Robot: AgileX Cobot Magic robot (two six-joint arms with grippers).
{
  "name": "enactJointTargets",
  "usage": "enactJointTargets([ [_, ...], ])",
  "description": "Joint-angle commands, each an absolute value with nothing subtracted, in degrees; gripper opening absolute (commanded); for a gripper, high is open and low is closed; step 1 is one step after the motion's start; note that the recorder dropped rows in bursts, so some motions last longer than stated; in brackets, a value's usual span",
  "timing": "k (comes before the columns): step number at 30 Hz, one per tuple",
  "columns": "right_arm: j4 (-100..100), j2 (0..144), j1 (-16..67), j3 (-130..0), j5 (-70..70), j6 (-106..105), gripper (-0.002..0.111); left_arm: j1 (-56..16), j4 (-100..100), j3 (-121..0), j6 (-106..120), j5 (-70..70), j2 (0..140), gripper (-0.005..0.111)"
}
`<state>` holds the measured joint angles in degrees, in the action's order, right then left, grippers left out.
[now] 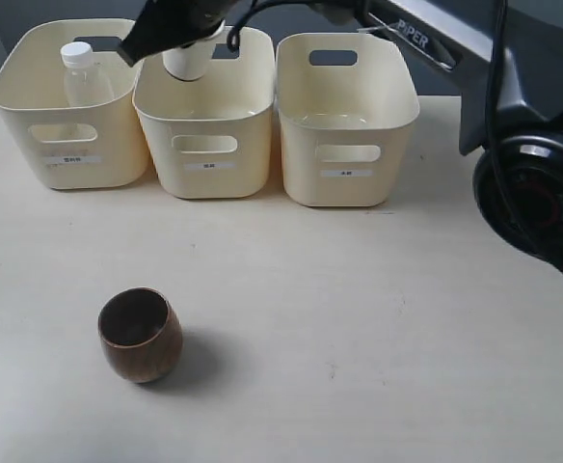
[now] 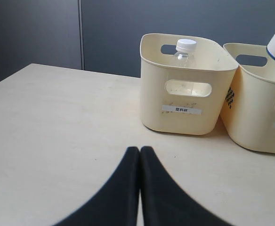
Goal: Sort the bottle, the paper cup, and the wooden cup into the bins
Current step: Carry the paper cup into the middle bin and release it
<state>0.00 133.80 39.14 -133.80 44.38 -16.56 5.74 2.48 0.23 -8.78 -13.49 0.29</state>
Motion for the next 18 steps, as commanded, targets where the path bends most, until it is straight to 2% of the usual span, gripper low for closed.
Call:
enactJointTargets([
  [1, 3.7, 137.1, 36.4, -134.0, 43.7, -15.9, -0.001, 5.5, 2.6, 0.0, -8.9, -13.2, 0.0, 0.000],
  [16, 6.4, 141.5, 36.0, -134.0, 49.4, -19.9, -0.001, 5.5, 2.6, 0.0, -8.9, -13.2, 0.0, 0.000],
  [18, 6.4, 142.0, 36.0, -134.0, 49.4, -20.0, 0.009, 5.5, 2.6, 0.0, -8.9, -13.2, 0.0, 0.000],
])
